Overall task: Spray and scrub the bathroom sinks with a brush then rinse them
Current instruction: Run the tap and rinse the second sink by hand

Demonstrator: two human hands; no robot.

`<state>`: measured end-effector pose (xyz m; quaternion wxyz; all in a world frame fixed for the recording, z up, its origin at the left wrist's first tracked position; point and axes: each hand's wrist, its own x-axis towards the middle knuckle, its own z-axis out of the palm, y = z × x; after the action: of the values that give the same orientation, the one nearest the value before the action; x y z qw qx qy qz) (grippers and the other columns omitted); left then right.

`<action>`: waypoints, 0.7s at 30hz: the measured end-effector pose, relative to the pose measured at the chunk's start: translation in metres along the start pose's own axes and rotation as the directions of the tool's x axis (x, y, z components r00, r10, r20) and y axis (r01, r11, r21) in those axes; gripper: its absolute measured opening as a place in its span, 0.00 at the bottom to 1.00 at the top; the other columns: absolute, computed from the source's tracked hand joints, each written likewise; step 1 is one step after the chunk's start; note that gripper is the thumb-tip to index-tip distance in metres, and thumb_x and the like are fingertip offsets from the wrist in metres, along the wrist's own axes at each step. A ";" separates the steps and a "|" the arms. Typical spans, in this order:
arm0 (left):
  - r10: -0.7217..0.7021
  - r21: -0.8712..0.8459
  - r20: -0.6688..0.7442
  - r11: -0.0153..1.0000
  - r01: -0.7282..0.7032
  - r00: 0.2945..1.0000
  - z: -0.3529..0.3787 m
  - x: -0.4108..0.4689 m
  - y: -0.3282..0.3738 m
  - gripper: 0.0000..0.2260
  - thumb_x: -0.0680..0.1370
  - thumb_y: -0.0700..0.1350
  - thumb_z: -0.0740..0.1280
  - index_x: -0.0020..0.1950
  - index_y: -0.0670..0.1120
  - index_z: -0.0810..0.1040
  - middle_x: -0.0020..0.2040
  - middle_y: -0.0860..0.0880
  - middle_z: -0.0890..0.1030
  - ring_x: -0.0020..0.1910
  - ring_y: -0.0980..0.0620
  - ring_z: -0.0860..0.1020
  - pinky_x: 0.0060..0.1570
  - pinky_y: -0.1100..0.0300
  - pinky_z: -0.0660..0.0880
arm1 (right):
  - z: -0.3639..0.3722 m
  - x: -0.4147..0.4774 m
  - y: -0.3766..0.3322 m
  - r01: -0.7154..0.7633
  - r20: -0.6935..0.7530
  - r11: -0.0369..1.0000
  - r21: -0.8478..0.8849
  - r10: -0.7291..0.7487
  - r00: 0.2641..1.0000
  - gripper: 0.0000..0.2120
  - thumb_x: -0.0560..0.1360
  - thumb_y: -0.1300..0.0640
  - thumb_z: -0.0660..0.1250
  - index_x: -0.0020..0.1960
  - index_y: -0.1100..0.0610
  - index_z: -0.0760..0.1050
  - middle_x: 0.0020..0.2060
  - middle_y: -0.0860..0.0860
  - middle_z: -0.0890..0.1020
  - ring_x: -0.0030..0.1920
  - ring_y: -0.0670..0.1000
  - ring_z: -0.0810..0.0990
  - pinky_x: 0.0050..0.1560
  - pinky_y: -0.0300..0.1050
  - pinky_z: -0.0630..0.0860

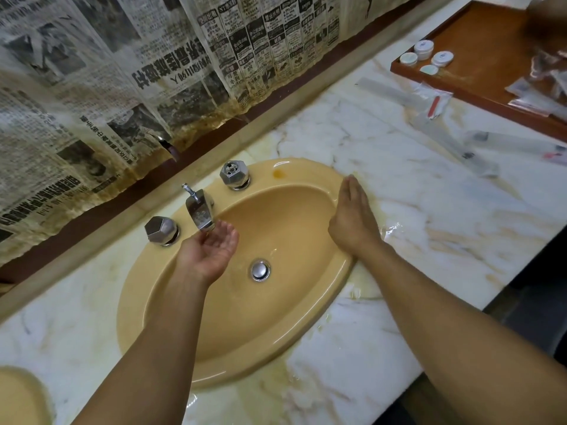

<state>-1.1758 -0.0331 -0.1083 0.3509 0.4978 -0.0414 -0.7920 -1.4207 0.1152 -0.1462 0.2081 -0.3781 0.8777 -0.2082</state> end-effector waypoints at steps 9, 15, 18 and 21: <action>0.011 -0.027 -0.034 1.000 -0.012 0.999 0.002 0.004 -0.002 0.16 0.86 0.43 0.56 0.51 0.37 0.80 0.45 0.43 0.83 0.49 0.46 0.82 0.48 0.48 0.77 | 0.062 -0.124 -0.021 -0.047 -0.124 0.999 -0.020 0.044 0.991 0.44 0.72 0.50 0.59 0.79 0.73 0.49 0.80 0.68 0.43 0.81 0.64 0.41 0.81 0.58 0.51; 0.040 -0.068 -0.077 0.997 -0.045 0.996 0.016 0.006 0.001 0.13 0.84 0.38 0.56 0.49 0.37 0.79 0.40 0.44 0.82 0.44 0.48 0.80 0.52 0.51 0.77 | 0.011 -0.012 0.009 0.057 0.004 0.996 -0.071 -0.057 0.998 0.41 0.76 0.60 0.60 0.81 0.66 0.41 0.82 0.61 0.42 0.82 0.58 0.41 0.81 0.49 0.41; 0.044 -0.137 -0.099 0.989 -0.057 0.994 0.016 0.012 -0.002 0.14 0.84 0.38 0.55 0.49 0.38 0.80 0.39 0.44 0.81 0.42 0.49 0.79 0.52 0.53 0.77 | -0.015 0.032 0.019 0.221 0.113 0.971 -0.091 -0.210 0.971 0.41 0.81 0.53 0.61 0.82 0.60 0.38 0.83 0.55 0.41 0.82 0.52 0.39 0.79 0.43 0.38; 0.046 -0.177 -0.124 0.982 -0.068 0.991 0.013 0.019 -0.008 0.17 0.85 0.40 0.55 0.47 0.38 0.82 0.39 0.44 0.83 0.42 0.50 0.80 0.53 0.55 0.76 | -0.015 0.036 0.020 0.252 0.088 0.965 -0.078 -0.245 0.966 0.42 0.81 0.50 0.62 0.83 0.59 0.39 0.83 0.54 0.44 0.82 0.51 0.40 0.79 0.42 0.38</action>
<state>-1.1953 -0.0422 -0.1193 0.4190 0.5092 0.0374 -0.7509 -1.4624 0.1035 -0.1515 0.1974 -0.5018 0.8229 -0.1788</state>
